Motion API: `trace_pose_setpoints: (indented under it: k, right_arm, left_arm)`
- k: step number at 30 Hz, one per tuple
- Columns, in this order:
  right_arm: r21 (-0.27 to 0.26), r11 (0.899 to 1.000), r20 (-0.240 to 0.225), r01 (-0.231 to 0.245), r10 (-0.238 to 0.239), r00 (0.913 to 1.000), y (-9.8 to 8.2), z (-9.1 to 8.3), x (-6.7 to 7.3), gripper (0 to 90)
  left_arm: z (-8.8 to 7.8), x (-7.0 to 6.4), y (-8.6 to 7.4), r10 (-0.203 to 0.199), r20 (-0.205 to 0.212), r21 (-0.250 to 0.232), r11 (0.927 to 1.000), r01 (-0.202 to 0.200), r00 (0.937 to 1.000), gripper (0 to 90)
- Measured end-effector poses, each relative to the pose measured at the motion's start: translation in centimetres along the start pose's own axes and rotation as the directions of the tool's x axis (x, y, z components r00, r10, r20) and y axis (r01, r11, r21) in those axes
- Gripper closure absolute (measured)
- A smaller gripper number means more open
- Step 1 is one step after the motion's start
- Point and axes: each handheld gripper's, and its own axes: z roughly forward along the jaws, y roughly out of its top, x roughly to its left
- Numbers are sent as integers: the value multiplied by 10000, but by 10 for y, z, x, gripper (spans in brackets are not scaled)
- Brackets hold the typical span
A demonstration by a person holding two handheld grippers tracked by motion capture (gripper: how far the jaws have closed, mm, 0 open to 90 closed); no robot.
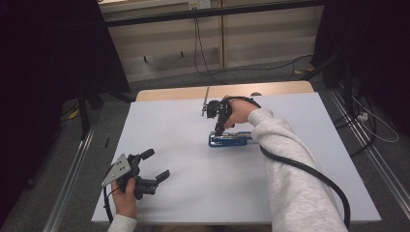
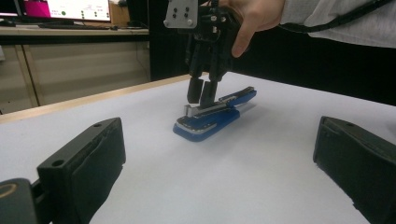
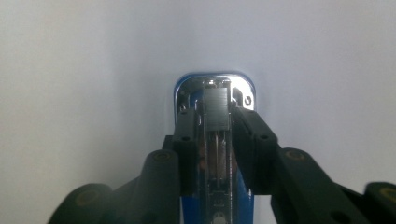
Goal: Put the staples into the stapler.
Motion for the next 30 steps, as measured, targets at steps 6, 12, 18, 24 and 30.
trace_pose_setpoints:
  k: [6, 12, 18, 24, 30]
  right_arm:
    - [-233, 9996, 93, -163, 165, 9998, -3, -5, 0, 681]
    - [-428, 9988, 91, -257, 261, 9996, -6, -9, 1, 650]
    - [-833, 9951, 176, -531, 547, 9983, -13, -13, 2, 564]
    - [-1192, 9895, 225, -823, 855, 9961, -24, -18, 2, 509]
    - [-1671, 9755, 303, -1432, 1503, 9882, -42, -24, 3, 392]
  left_arm:
    - [0, 0, 0, 31, -61, -48, 10000, -31, 10000, 23]
    - [0, 0, 0, -1, 1, 26, 10000, 1, 10000, 23]
    - [1, 1, 0, 62, -70, 15, 10000, -62, 10000, 23]
    - [6, 1, -1, -43, 127, 201, 9998, 41, 9999, 23]
    - [9, 1, 0, 63, 107, 259, 9996, -66, 9999, 23]
